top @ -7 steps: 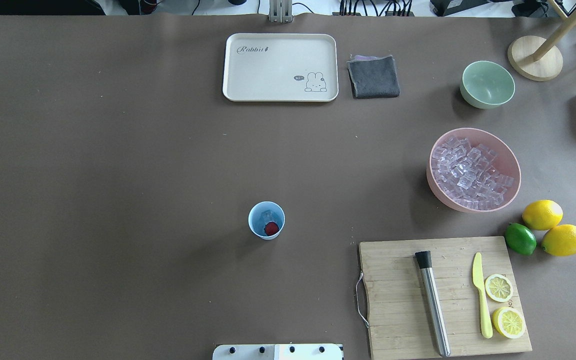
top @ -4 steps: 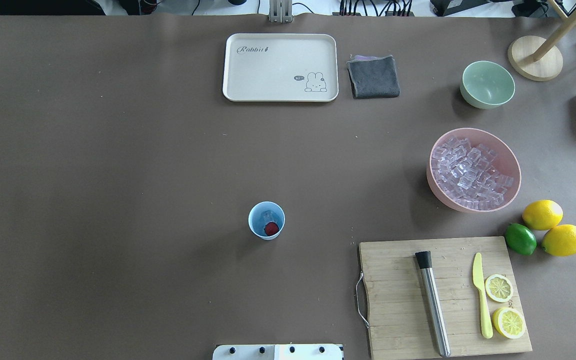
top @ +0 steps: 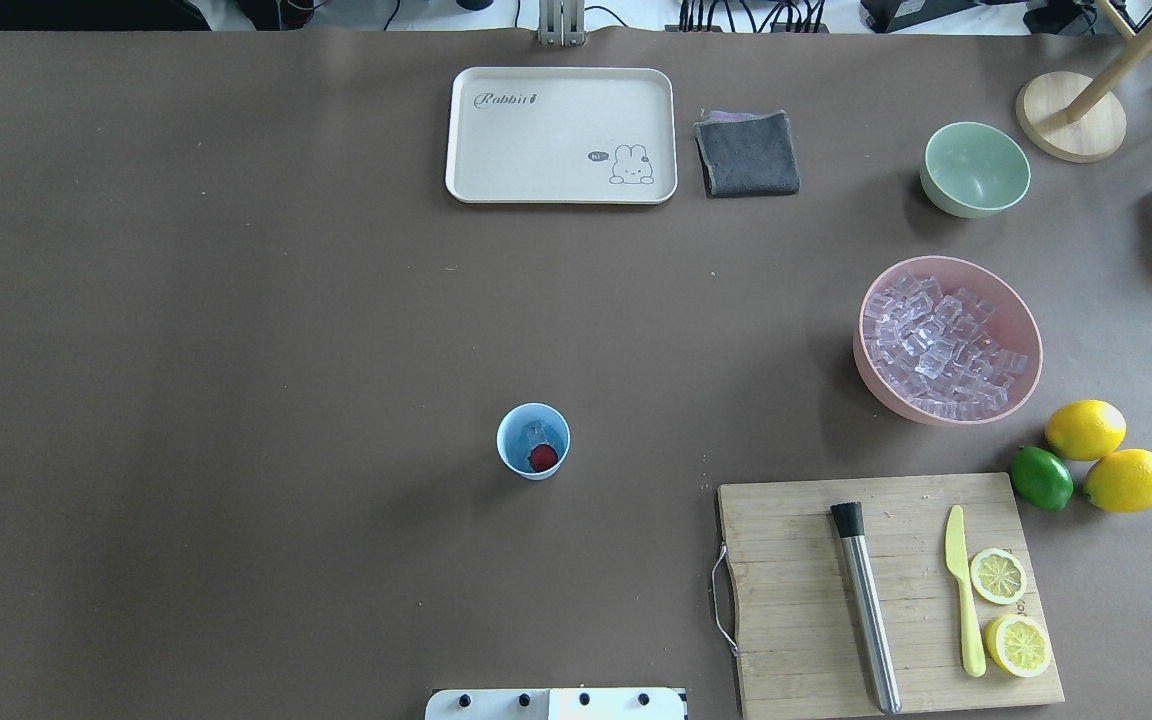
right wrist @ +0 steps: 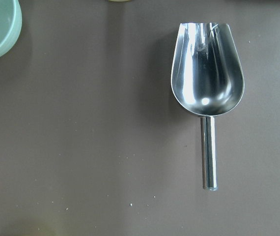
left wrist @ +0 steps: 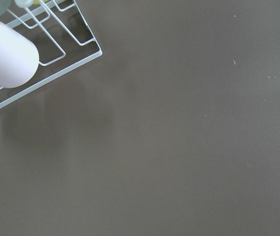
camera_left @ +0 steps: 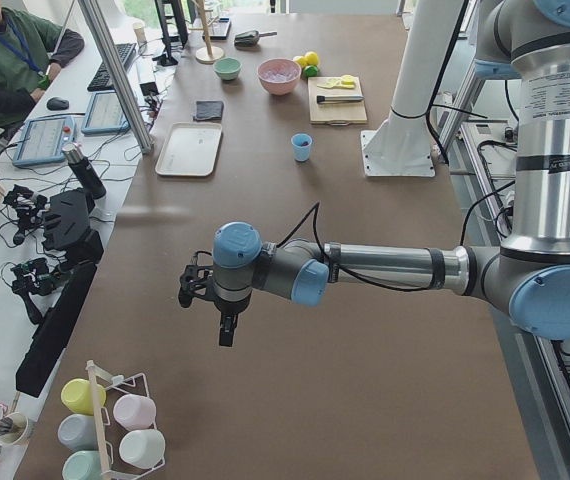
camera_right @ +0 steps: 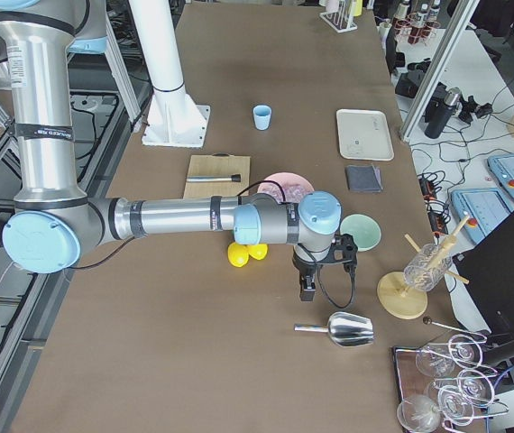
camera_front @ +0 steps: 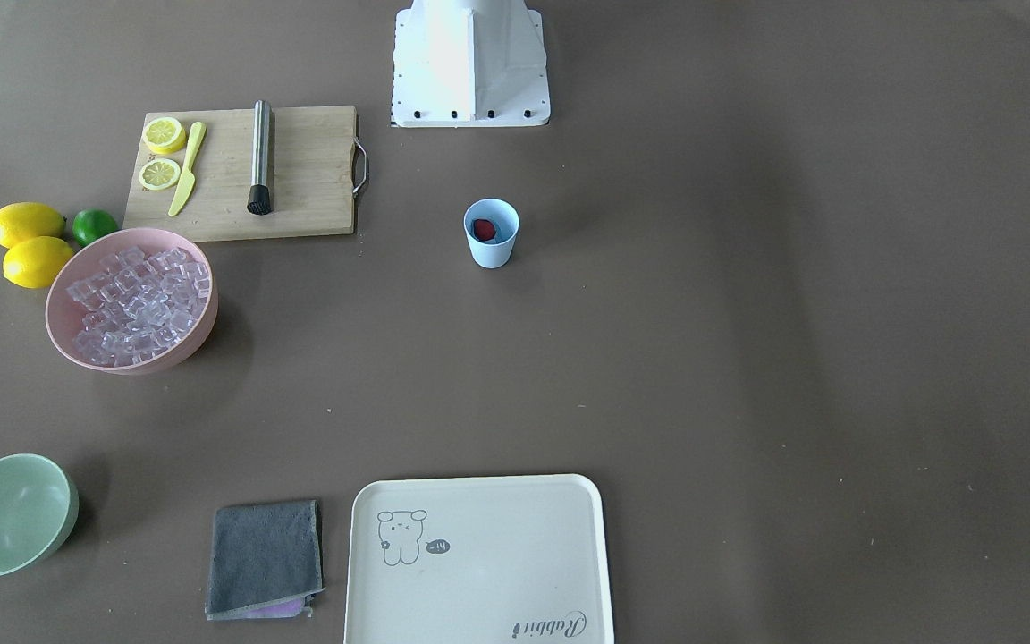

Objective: Put ice and strawberries in cup

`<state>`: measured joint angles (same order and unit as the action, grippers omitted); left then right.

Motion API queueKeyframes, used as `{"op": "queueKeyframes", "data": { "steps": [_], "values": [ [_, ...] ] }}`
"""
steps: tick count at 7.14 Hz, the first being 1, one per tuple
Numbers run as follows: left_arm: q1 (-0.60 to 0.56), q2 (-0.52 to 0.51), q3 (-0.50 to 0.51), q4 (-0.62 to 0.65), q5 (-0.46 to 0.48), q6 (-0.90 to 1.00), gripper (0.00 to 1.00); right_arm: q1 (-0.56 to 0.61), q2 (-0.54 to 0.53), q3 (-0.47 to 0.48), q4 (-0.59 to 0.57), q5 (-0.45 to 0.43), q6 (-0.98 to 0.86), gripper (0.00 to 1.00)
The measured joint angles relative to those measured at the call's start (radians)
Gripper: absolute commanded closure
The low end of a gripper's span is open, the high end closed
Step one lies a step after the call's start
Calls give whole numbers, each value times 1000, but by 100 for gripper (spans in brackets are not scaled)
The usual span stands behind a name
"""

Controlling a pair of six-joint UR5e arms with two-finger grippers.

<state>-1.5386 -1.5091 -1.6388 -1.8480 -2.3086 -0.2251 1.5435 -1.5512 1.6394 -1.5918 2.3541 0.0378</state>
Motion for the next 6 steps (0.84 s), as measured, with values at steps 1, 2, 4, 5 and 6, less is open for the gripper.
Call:
{"op": "queueKeyframes", "data": {
  "steps": [1,2,4,5,6],
  "values": [
    [-23,13,-2,3,-8,7,2,10,-7,2,1,7,0,0],
    [-36,19,-2,7,-23,20,2,13,-9,3,1,8,3,0],
    [-45,28,1,9,-35,33,2,13,-9,4,1,6,8,0],
    [-45,33,2,9,-36,34,2,14,-7,4,1,5,8,0],
    [-46,36,3,9,-35,35,2,14,-6,4,1,4,9,0]
  ]
}}
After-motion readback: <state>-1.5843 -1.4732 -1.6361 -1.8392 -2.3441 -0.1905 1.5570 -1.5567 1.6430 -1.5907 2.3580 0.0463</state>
